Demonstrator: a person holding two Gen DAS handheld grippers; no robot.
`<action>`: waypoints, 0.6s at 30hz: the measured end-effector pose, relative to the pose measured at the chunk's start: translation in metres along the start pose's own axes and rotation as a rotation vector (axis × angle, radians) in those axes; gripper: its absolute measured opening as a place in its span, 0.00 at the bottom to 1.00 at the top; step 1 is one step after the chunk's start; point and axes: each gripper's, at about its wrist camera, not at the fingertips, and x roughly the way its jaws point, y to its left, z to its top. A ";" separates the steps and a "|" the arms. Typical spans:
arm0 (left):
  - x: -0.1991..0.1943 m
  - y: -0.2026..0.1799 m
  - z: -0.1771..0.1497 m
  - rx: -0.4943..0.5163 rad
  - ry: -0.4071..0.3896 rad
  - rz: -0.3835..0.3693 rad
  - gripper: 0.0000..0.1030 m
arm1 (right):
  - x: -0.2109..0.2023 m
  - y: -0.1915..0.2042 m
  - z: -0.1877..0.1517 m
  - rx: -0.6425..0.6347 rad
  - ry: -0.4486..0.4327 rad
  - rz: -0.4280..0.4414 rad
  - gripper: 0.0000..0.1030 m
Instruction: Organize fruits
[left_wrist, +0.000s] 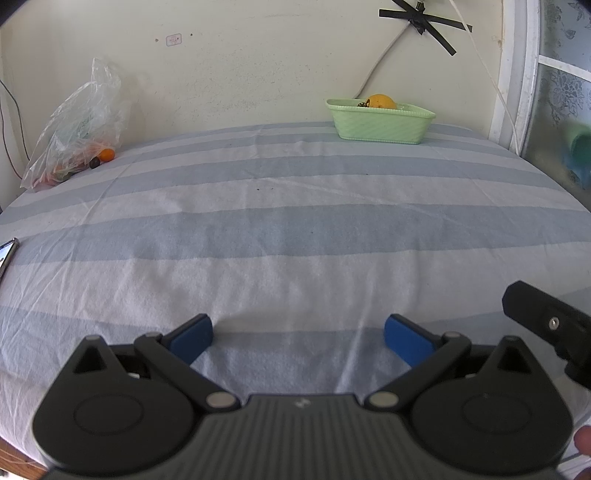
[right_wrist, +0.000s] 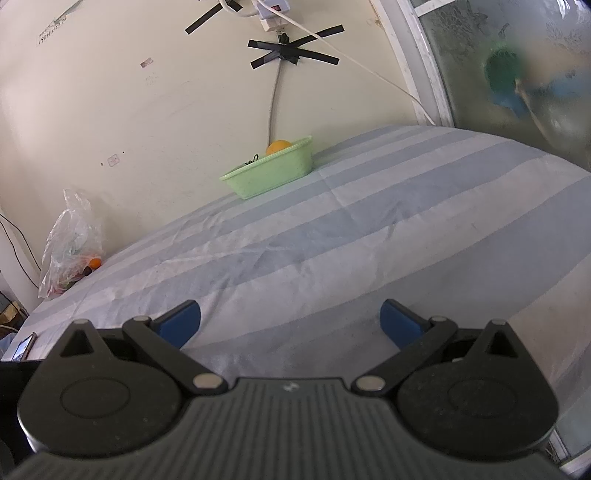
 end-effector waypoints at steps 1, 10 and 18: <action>0.000 0.000 0.000 0.000 -0.001 0.000 1.00 | 0.000 0.000 0.000 0.001 0.000 0.000 1.00; 0.000 0.000 0.000 0.001 0.000 -0.001 1.00 | 0.000 0.000 0.000 0.001 0.000 0.000 1.00; -0.002 0.000 -0.002 0.007 -0.003 -0.005 1.00 | 0.000 0.002 0.000 -0.018 0.006 -0.012 1.00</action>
